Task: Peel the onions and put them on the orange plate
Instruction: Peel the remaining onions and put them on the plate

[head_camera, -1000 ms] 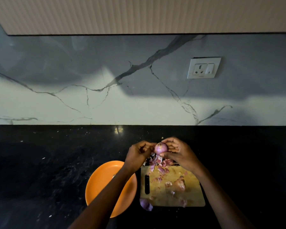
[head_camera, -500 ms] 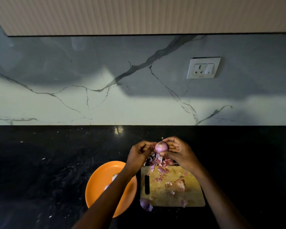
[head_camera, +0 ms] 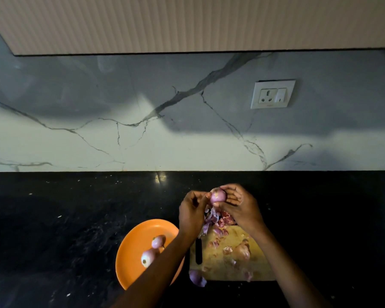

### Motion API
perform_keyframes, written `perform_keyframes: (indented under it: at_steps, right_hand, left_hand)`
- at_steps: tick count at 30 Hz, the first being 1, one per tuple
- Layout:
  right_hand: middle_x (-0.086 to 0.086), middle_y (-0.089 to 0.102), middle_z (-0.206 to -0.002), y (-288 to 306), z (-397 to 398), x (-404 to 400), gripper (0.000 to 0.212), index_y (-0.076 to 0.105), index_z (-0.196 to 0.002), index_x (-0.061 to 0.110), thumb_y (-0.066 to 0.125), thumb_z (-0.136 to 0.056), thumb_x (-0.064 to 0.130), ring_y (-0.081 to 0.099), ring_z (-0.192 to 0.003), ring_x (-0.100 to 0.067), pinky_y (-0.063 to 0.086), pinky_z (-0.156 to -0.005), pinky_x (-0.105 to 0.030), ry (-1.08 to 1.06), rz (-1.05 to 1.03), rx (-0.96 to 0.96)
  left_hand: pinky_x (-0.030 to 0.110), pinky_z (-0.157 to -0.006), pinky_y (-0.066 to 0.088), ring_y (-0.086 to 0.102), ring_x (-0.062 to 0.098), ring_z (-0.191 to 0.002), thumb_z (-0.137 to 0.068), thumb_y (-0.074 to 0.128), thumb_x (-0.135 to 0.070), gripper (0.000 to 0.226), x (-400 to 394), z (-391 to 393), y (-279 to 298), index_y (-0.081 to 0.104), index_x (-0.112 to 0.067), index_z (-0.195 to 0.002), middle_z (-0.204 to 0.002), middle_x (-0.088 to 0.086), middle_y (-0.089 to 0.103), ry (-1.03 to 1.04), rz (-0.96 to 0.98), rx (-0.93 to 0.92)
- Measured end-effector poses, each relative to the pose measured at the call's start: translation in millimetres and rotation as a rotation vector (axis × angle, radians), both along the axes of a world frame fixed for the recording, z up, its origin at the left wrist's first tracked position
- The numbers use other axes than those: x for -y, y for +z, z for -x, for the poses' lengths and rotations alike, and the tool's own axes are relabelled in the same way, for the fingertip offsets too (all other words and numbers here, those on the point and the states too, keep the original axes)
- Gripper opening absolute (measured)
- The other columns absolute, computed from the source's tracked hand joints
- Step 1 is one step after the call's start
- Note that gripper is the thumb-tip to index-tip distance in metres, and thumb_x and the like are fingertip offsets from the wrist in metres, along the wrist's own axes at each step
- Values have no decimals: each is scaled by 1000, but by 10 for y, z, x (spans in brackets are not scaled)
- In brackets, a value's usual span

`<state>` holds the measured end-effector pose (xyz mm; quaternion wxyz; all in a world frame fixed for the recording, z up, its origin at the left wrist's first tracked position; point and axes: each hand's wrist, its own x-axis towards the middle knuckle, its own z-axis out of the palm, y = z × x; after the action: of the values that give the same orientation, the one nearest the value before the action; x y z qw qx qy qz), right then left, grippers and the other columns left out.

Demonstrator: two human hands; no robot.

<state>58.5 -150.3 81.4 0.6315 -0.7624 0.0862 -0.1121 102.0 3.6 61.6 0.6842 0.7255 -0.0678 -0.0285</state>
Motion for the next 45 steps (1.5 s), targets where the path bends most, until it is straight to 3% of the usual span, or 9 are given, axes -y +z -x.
perform_keyframes:
  at_steps: [7,13,18,20,23,25,31,37,45]
  right_hand:
    - [2,74,-109,-31,4,-62,52,64,-111,21,87,-70,-1,71,-102,-7,55,-86,-19,-24,-74,43]
    - [2,71,-119,24,-10,-5,54,62,-119,25,83,-77,0,68,-109,-5,53,-90,-19,-1,-78,60]
    - [8,70,-121,-22,26,8,53,64,-121,33,83,-79,8,66,-113,-4,55,-93,-23,32,6,55]
    - [9,71,-119,-7,39,6,51,65,-119,32,84,-78,9,67,-111,-5,55,-92,-23,33,26,65]
    - [8,73,-113,17,24,0,49,66,-114,33,85,-76,8,69,-104,-5,55,-87,-20,2,60,96]
    - [9,72,-112,14,7,-21,48,67,-114,31,86,-76,8,69,-102,-4,54,-84,-16,-21,74,100]
    - [8,69,-117,-10,-35,4,24,72,-120,24,62,-99,29,64,-108,1,52,-93,-19,-50,325,121]
    - [12,73,-95,90,-104,103,13,78,-102,16,72,-92,12,69,-92,1,50,-82,-13,-41,414,161]
    - [4,75,-92,76,-114,101,9,78,-97,13,74,-90,10,70,-85,-2,52,-77,-14,-46,473,199]
  left_hand:
    - [28,-75,49,61,13,-85,-102,51,-13,13,13,-70,-60,59,-18,-92,-92,1,62,47,-254,109]
    - [19,-65,47,64,12,-77,-107,44,-21,22,-90,-158,-109,60,-15,-93,-85,3,67,20,-243,-19]
    - [10,-62,46,65,3,-77,-104,48,-21,18,-80,-257,-49,62,-17,-93,-85,-6,66,-79,-395,-4]
    - [13,-68,51,67,4,-78,-100,59,-18,9,-81,-288,-91,64,-19,-93,-86,-5,69,-92,-364,-30]
    - [34,-78,59,70,17,-85,-93,70,-16,13,-88,-280,-100,61,-24,-91,-89,-1,70,-69,-253,-81]
    - [35,-80,58,70,20,-93,-99,62,-22,3,-71,-233,-41,62,-24,-102,-99,3,70,-154,-143,-133]
    - [29,-81,55,70,20,-100,-105,49,-28,28,-15,-164,157,64,-17,-125,-116,10,71,-306,119,-224]
    - [42,-91,57,69,29,-107,-101,56,-28,24,-80,-190,141,64,-15,-119,-116,11,70,-288,110,-199]
    - [46,-98,55,69,24,-110,-97,63,-28,30,-97,-166,145,67,-13,-123,-115,7,73,-285,120,-172]
